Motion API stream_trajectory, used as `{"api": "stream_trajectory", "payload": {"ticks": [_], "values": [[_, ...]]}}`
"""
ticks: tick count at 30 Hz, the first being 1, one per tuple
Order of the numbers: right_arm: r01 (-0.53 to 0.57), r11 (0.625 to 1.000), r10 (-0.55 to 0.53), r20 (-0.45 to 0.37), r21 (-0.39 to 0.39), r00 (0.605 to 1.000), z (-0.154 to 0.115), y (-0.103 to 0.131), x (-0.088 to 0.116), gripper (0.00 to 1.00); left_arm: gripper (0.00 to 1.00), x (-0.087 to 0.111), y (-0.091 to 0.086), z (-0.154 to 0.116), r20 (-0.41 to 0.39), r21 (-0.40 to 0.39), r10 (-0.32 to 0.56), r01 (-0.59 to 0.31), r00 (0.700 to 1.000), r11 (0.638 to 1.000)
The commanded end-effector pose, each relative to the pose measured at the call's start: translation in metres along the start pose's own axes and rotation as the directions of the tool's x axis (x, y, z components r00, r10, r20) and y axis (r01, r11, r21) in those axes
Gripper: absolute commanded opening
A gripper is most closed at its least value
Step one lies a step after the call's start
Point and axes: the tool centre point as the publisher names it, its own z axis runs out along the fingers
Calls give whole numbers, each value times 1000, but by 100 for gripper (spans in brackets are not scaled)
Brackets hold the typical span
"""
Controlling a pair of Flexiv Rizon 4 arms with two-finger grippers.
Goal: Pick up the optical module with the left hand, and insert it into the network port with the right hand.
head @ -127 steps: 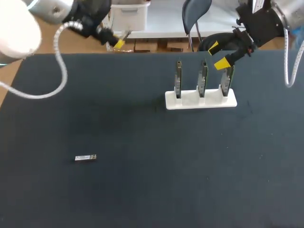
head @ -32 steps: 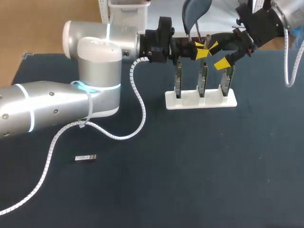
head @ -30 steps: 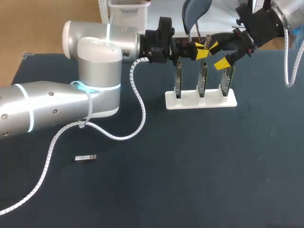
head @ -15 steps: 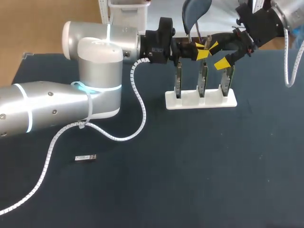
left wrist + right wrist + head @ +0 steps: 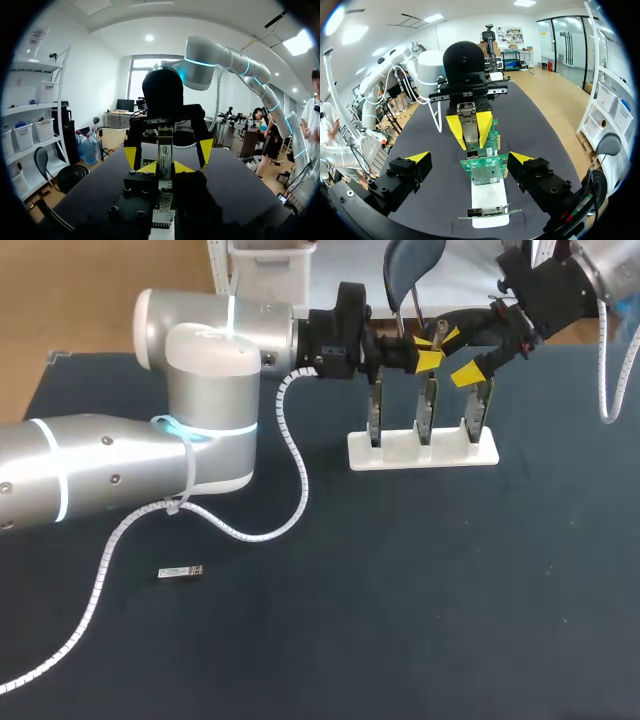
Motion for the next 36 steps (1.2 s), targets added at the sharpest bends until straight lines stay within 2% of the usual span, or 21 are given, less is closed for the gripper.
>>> {"api": "stream_trajectory", "payload": {"ticks": [1, 36], "values": [[1, 1000, -1, 0, 8, 1000, 0, 3, 0, 100, 0, 0, -2, -2, 1, -10, 2, -2, 1000, 1000], [1, 1000, -1, 0, 8, 1000, 0, 3, 0, 100, 0, 3, 3, -5, -2, -21, -12, 12, 1000, 1000]]}}
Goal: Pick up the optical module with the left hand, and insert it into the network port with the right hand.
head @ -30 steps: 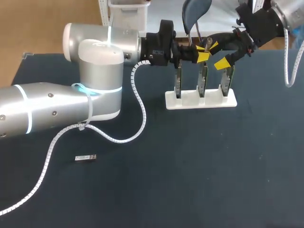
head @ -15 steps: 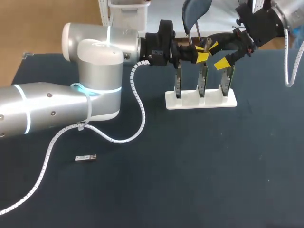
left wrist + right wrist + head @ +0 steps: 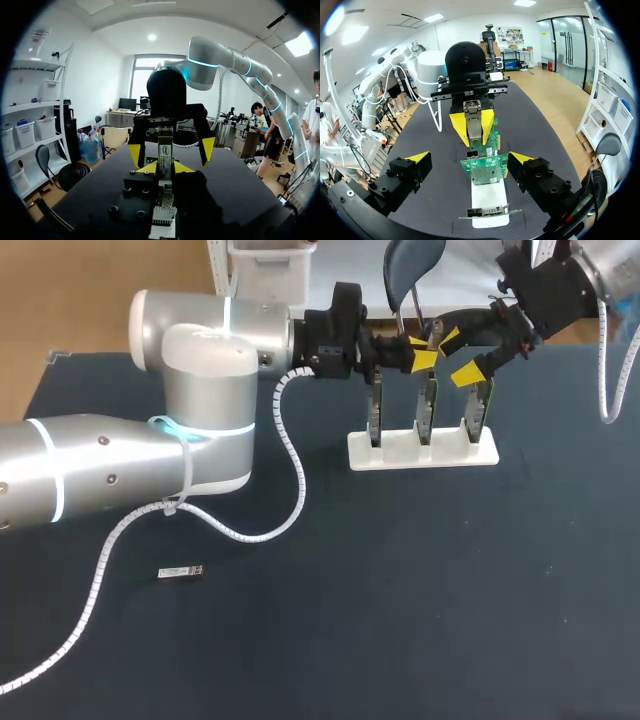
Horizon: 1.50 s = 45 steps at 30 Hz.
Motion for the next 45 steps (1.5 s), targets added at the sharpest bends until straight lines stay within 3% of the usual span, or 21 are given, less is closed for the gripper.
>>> {"api": "stream_trajectory", "payload": {"ticks": [1, 12, 16, 22, 45], "values": [[1, 1000, -1, 0, 8, 1000, 0, 3, 0, 100, 0, 1, -1, 0, 2, -4, 1, -1, 1000, 1000], [10, 999, -10, -8, 48, 1000, -8, -2, -5, 100, 0, 1, -1, 0, 2, -4, 1, -1, 1000, 1000], [9, 999, -12, 55, 54, 998, -18, -4, -15, 100, 0, 1, -1, 0, 2, -4, 1, -1, 1000, 1000], [28, 997, -34, 79, 70, 996, -23, -6, -26, 100, 0, 1, -1, 0, 2, -4, 1, -1, 1000, 1000], [108, 994, -110, 92, 32, 990, -13, -3, -53, 100, 0, 1, -1, 0, 2, -4, 1, -1, 1000, 1000]]}}
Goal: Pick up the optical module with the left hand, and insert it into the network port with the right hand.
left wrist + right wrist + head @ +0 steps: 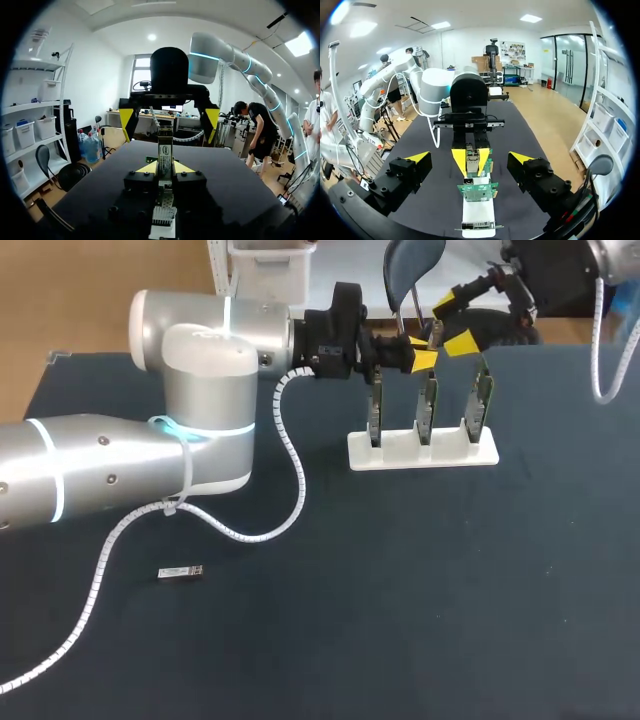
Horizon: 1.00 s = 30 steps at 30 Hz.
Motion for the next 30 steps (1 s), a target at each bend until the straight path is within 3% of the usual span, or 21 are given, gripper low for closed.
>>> {"api": "stream_trajectory", "payload": {"ticks": [1, 29, 30], "values": [[8, 1000, -8, -7, -8, 1000, 2, -4, -3, 100, 0, 1, -1, 0, 2, -4, 1, -1, 1000, 1000], [-5, 1000, 4, -34, -19, 999, 7, -5, -6, 100, 0, 1, -1, 0, 2, -4, 1, -1, 1000, 1000], [-4, 1000, 4, -34, -19, 999, 8, -5, -6, 93, 0, 1, -1, 0, 2, -4, 1, -1, 1000, 1000]]}}
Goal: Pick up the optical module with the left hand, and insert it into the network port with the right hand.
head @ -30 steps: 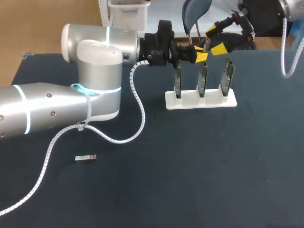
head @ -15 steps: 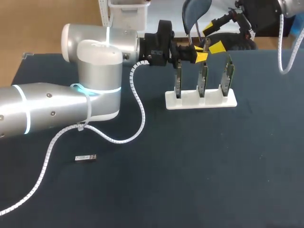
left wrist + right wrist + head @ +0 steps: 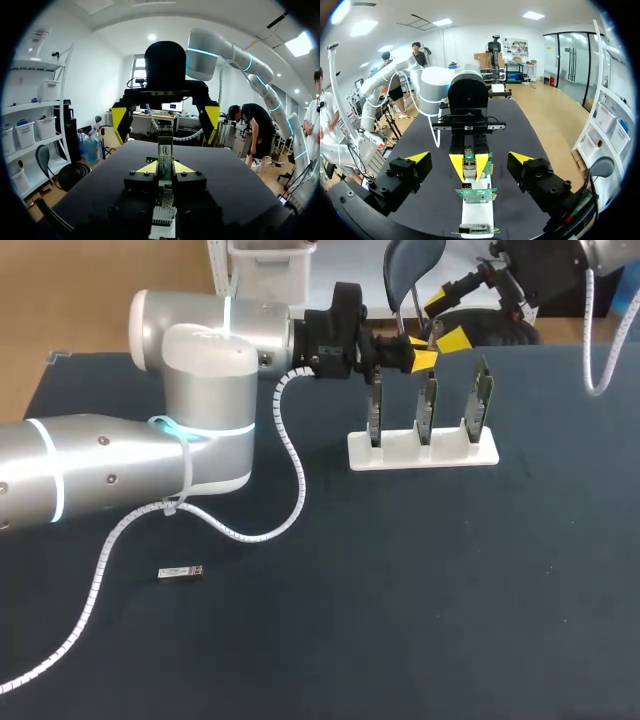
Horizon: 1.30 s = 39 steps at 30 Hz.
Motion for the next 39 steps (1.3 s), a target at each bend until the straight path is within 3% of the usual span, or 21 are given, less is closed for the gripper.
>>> {"api": "stream_trajectory", "payload": {"ticks": [1, 2, 3, 22, 23, 24, 25, 39], "values": [[-2, 1000, 2, -4, 4, 1000, 1, -1, -1, 42, 0, 1, -1, 0, 2, -4, 1, -1, 1000, 1000], [-3, 1000, 3, -3, 6, 1000, 2, -1, -1, 13, 0, 1, -1, 0, 2, -4, 1, -1, 1000, 1000], [-4, 1000, 4, -2, 7, 1000, 2, -1, 0, 0, 0, 1, -1, 0, 2, -4, 1, -1, 1000, 1000], [-10, 1000, 10, 1, 10, 1000, 4, 1, 4, 0, 0, 1, -1, 0, 2, -4, 1, -1, 1000, 1000], [-10, 1000, 10, 1, 10, 1000, 4, 1, 4, 0, 14, 1, -1, 0, 2, -4, 1, -1, 1000, 1000], [-10, 1000, 10, 2, 9, 1000, 4, 1, 4, 0, 35, 1, -1, 0, 2, -4, 1, -1, 1000, 1000], [-10, 1000, 10, 2, 8, 1000, 5, 2, 4, 0, 100, 1, -1, 0, 2, -4, 1, -1, 1000, 1000], [-17, 1000, 17, 7, 21, 1000, 1, 3, 7, 0, 100, 3, -2, -7, -36, -8, 7, -7, 999, 1000]]}}
